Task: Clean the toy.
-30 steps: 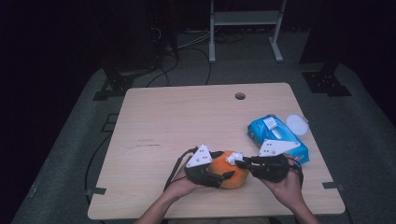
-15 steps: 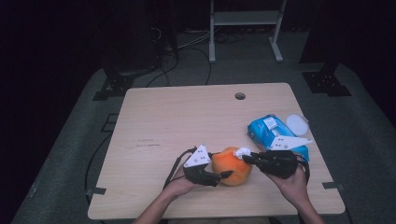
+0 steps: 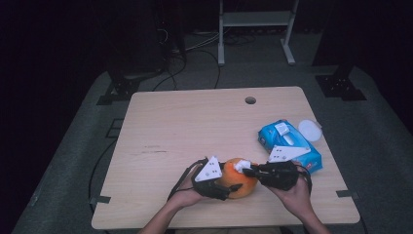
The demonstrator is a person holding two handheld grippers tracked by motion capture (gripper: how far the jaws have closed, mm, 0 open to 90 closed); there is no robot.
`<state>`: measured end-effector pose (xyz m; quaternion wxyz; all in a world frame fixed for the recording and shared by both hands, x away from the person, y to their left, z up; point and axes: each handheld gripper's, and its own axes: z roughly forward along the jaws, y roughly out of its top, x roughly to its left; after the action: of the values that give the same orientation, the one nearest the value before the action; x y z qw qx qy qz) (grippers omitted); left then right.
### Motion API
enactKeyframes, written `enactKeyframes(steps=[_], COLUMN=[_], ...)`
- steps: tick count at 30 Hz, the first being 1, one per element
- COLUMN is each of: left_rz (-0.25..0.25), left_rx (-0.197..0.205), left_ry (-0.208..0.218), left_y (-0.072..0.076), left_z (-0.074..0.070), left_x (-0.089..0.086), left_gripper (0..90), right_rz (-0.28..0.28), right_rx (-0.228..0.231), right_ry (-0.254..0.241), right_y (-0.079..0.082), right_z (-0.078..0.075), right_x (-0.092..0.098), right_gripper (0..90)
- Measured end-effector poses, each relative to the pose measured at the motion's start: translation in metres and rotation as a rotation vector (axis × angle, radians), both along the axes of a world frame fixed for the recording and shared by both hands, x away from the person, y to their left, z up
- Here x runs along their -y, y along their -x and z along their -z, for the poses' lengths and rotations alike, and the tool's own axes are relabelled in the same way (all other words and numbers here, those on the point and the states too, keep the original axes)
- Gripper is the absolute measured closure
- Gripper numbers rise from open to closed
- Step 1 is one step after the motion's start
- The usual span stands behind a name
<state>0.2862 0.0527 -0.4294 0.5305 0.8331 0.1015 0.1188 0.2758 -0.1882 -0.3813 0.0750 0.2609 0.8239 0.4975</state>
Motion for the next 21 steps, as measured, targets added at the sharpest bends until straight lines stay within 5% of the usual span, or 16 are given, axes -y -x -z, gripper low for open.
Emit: enactKeyframes(steps=[3, 6, 9, 12, 17, 21], left_rz=[0.002, 0.018, 0.031, 0.053, 0.078, 0.071], left_rx=[-0.009, -0.019, -0.032, -0.022, -0.065, -0.085], left_ry=[0.005, 0.006, 0.022, 0.010, 0.042, 0.052], left_y=[0.001, 0.002, 0.002, 0.005, 0.004, 0.002], left_z=[0.001, 0.002, 0.004, 0.005, 0.006, 0.005], left_x=[-0.003, -0.003, -0.001, 0.004, 0.000, -0.003], left_gripper=[29.5, 29.4, 28.6, 28.0, 26.8, 29.0], right_rz=[-0.002, 0.069, 0.085, 0.002, -0.026, 0.056], right_rx=[0.019, 0.013, -0.030, -0.005, 0.029, 0.018], right_ry=[0.026, 0.062, 0.046, 0.032, 0.036, 0.084], right_y=[0.001, -0.006, -0.009, 0.000, 0.003, -0.006], right_z=[-0.003, 0.003, 0.006, 0.001, -0.002, 0.003], right_x=[-0.002, 0.011, 0.021, 0.005, -0.003, 0.012], right_gripper=[81.5, 81.6, 81.7, 81.6, 81.6, 81.6])
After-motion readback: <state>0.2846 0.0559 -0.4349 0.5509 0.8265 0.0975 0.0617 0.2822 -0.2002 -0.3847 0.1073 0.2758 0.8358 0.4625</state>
